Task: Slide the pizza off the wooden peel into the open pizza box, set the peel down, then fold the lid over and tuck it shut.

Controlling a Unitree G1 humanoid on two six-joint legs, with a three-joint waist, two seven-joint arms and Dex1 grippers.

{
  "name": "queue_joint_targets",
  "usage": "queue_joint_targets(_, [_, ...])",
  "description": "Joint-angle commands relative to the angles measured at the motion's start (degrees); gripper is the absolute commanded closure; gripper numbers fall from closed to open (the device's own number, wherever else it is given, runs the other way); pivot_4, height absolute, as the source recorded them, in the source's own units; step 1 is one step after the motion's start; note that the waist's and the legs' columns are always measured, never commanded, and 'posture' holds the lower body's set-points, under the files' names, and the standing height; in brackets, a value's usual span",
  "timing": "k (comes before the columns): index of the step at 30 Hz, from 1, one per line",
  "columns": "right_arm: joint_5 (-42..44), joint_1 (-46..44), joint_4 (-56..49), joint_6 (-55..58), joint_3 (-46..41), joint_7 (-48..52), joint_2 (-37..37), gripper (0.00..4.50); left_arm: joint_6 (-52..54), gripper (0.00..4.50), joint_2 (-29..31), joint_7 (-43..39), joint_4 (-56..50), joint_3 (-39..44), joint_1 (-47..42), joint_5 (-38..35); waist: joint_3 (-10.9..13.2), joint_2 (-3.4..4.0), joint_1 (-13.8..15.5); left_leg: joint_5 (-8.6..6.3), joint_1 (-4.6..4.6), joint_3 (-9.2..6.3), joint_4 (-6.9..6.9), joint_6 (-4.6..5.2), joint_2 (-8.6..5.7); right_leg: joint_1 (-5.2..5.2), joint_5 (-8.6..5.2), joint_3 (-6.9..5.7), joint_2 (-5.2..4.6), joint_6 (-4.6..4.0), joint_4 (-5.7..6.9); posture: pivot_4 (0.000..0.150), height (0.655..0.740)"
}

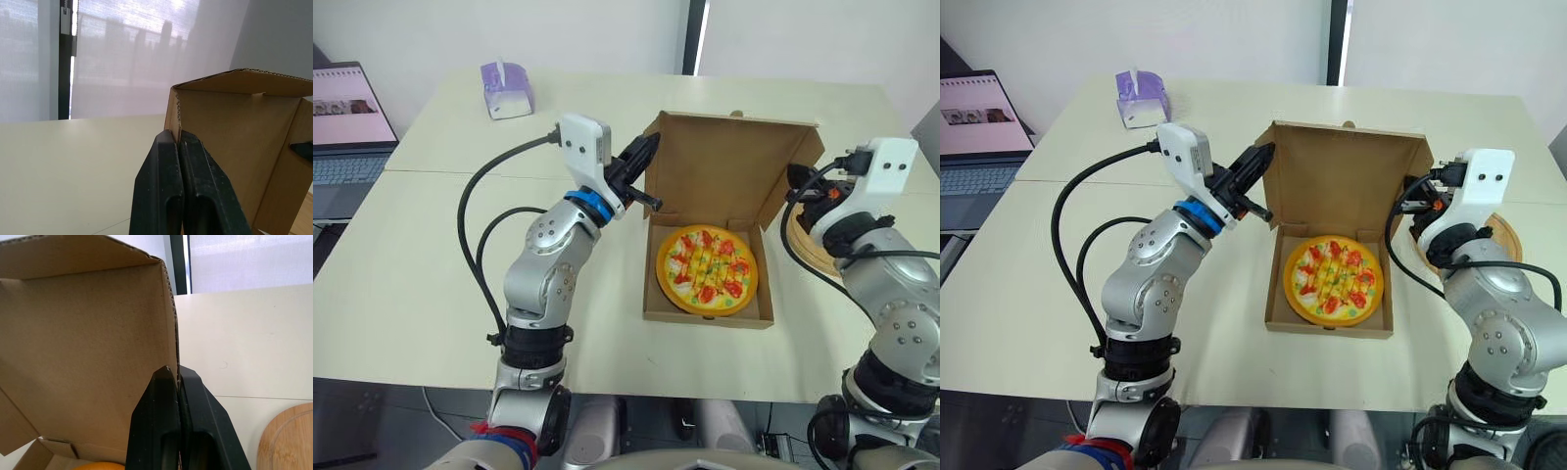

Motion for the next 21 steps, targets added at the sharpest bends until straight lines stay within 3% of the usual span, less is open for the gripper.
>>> queue_joint_targets(1, [4.12, 0.31, -3.66, 0.99, 1.56, 0.89, 1.19, 4.47, -0.32, 4.5, -0.5, -1.63, -3.41, -3.78, -0.23, -0.86, 0.0, 0.0, -0.02, 0.0, 0.0, 0.0, 0.0, 0.0, 0.0, 0.0, 0.0, 0.0, 0.0, 0.0, 0.0, 0.15, 0.7251])
queue_joint_targets(11, [0.79, 6.23, -5.49, -5.17, 5.69, 3.13, -0.98, 4.47, -2.45, 4.5, 0.56, -3.07, -4.92, -4.93, 1.63, -0.3, -0.03, -0.01, -0.04, 0.0, 0.07, -0.01, -0.01, 0.01, 0.0, 0.06, 0.0, 0.0, 0.02, 0.0, -0.01, 0.15, 0.7251])
queue_joint_targets(21, [-0.71, 9.71, -5.37, -10.26, 7.36, 4.05, -2.52, 4.47, -6.19, 4.5, 0.85, -1.45, -12.61, -10.21, 11.09, 2.72, -0.06, 0.0, -0.11, 0.0, 0.13, -0.03, -0.03, 0.01, 0.02, 0.17, -0.01, 0.0, 0.03, 0.0, -0.07, 0.15, 0.7251])
